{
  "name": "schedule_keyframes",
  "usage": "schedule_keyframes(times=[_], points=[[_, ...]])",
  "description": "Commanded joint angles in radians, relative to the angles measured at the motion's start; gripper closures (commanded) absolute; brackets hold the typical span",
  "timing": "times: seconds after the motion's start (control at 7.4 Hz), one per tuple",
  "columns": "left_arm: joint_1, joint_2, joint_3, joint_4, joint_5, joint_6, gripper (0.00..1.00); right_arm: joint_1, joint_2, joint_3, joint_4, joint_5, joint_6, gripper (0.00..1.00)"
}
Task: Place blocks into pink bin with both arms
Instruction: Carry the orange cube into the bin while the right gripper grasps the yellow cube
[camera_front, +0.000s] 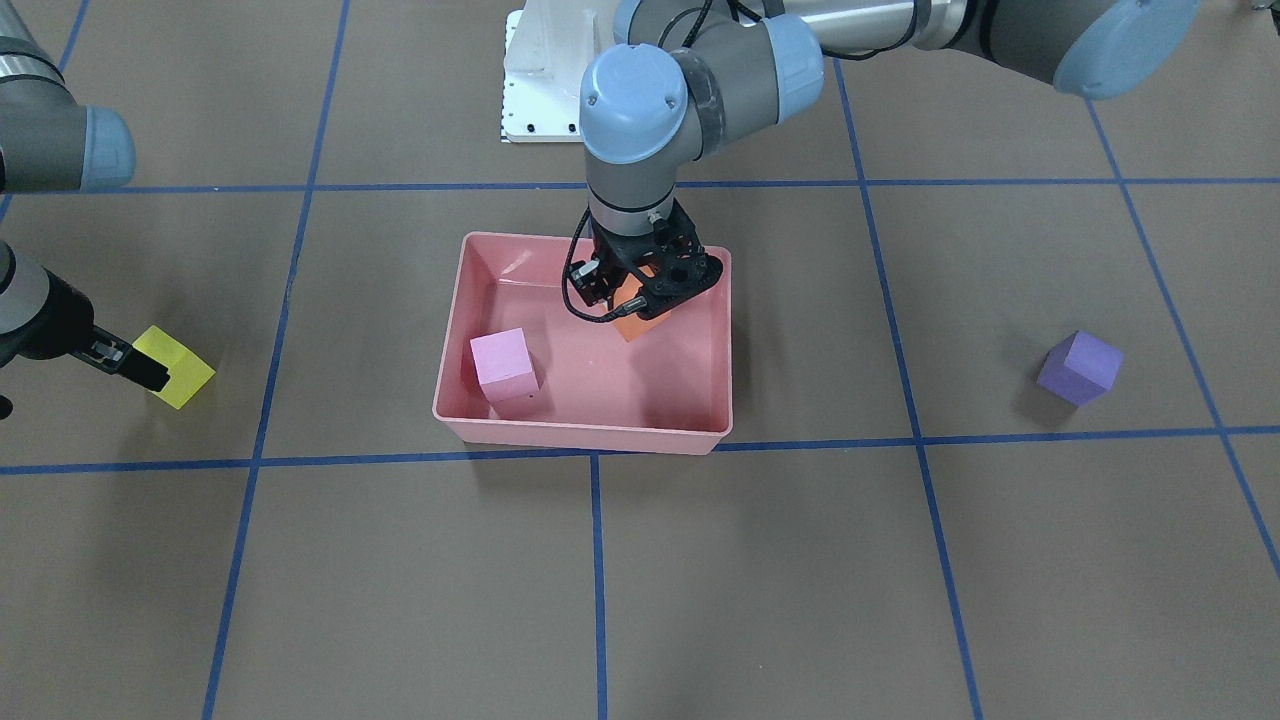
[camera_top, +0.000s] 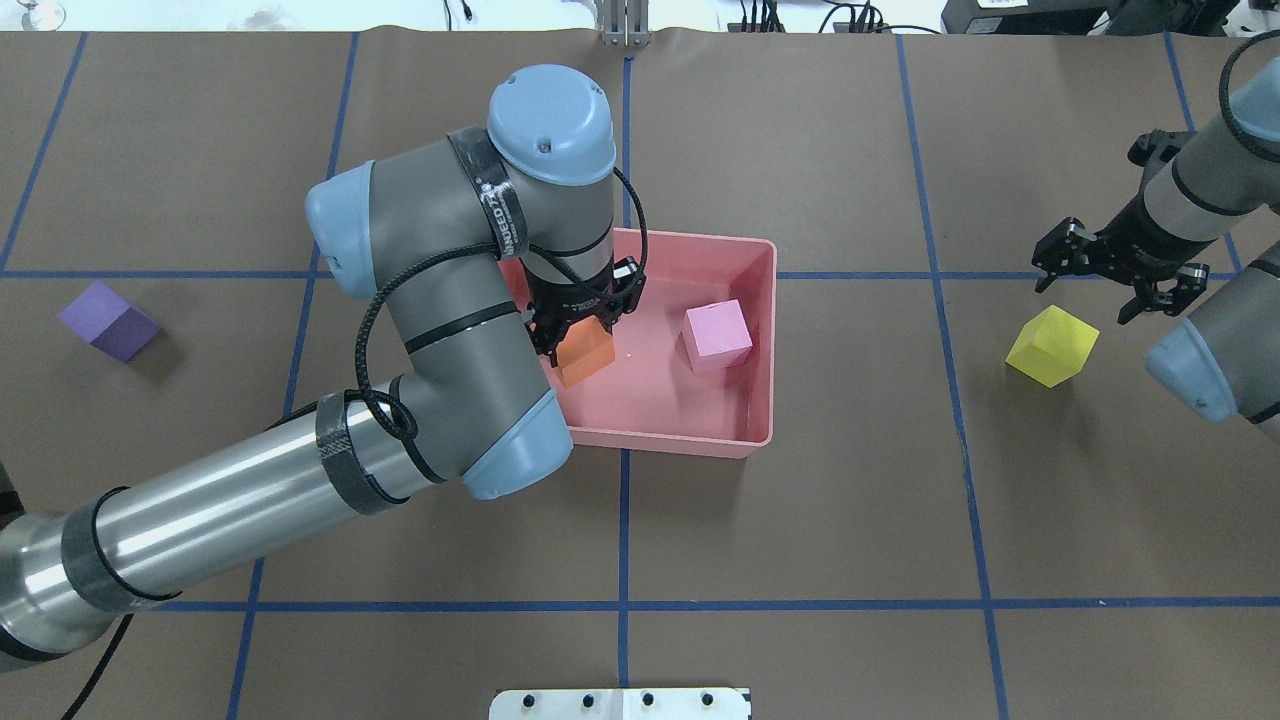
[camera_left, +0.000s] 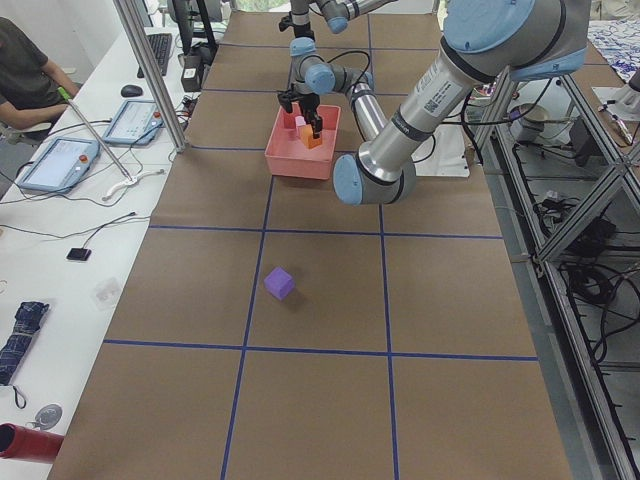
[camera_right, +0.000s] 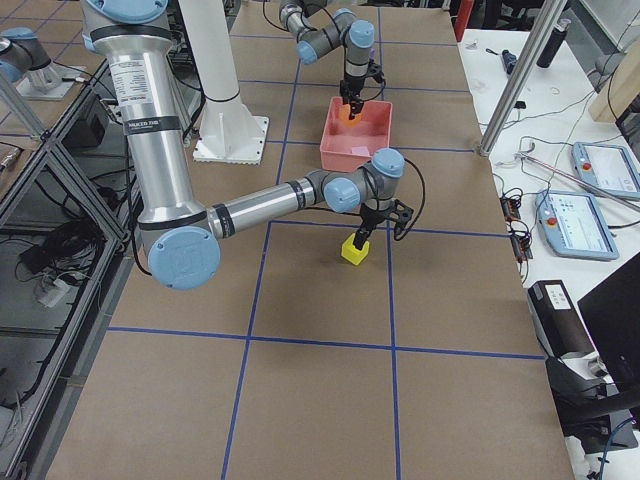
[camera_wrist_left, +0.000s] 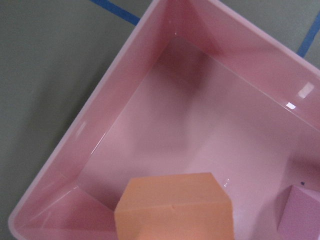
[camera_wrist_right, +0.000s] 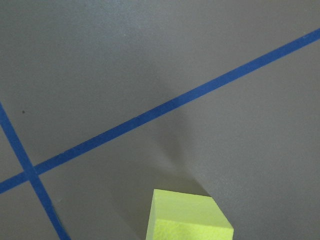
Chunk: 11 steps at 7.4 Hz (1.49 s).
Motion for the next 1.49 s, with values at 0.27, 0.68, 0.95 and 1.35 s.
schedule_keyframes(times=[0.27, 0.68, 0.95, 1.35], points=[[0.023, -0.009, 0.028, -0.009, 0.014, 0.0, 0.76, -0.03, -0.012, -0.026, 0.044, 0.008, 0.034, 0.0], [0.048, -0.012, 0.028, -0.009, 0.058, 0.0, 0.11, -0.041, -0.023, -0.038, 0.044, 0.005, 0.04, 0.0], [0.05, -0.012, 0.028, -0.007, 0.06, 0.0, 0.09, -0.064, -0.024, -0.052, 0.047, 0.003, 0.039, 0.0], [0.048, -0.021, 0.023, 0.002, 0.06, -0.002, 0.08, -0.067, -0.021, -0.08, 0.111, -0.001, 0.094, 0.76]])
